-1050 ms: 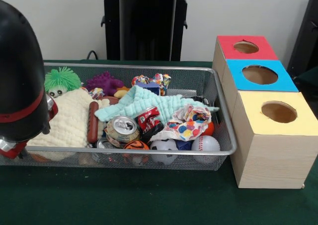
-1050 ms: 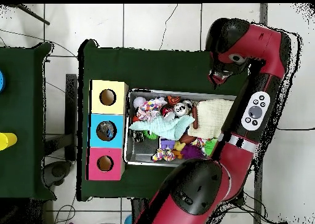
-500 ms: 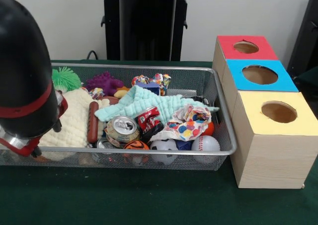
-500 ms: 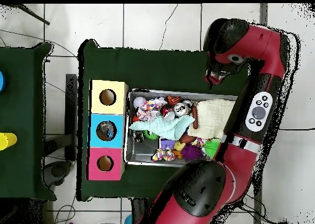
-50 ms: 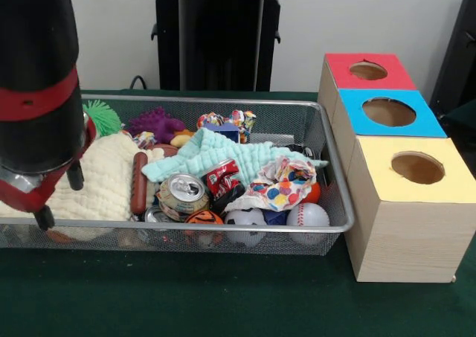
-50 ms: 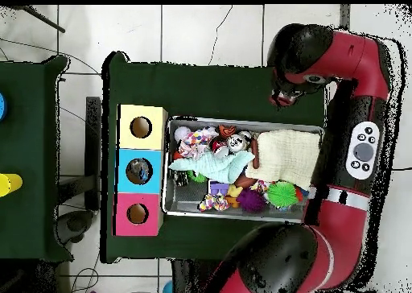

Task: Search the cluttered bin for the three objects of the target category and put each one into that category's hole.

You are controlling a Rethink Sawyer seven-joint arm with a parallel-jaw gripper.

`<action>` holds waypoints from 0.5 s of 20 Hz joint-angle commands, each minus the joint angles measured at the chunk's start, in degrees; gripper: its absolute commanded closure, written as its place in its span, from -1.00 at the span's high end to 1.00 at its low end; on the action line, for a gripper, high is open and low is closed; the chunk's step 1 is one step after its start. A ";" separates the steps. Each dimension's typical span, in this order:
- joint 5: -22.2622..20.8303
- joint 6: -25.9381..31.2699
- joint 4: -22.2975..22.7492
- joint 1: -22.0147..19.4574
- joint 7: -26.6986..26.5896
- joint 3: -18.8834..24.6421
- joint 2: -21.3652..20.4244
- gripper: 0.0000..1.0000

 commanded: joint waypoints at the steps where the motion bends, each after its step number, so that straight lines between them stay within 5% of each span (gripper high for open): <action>1: 5.63 -9.21 22.48 -3.20 20.48 -9.45 -6.77 1.00; 7: 14.52 -25.13 41.43 -8.31 25.52 -10.27 -14.50 1.00; 10: 17.06 -29.29 45.43 -9.06 25.45 -10.68 -16.29 1.00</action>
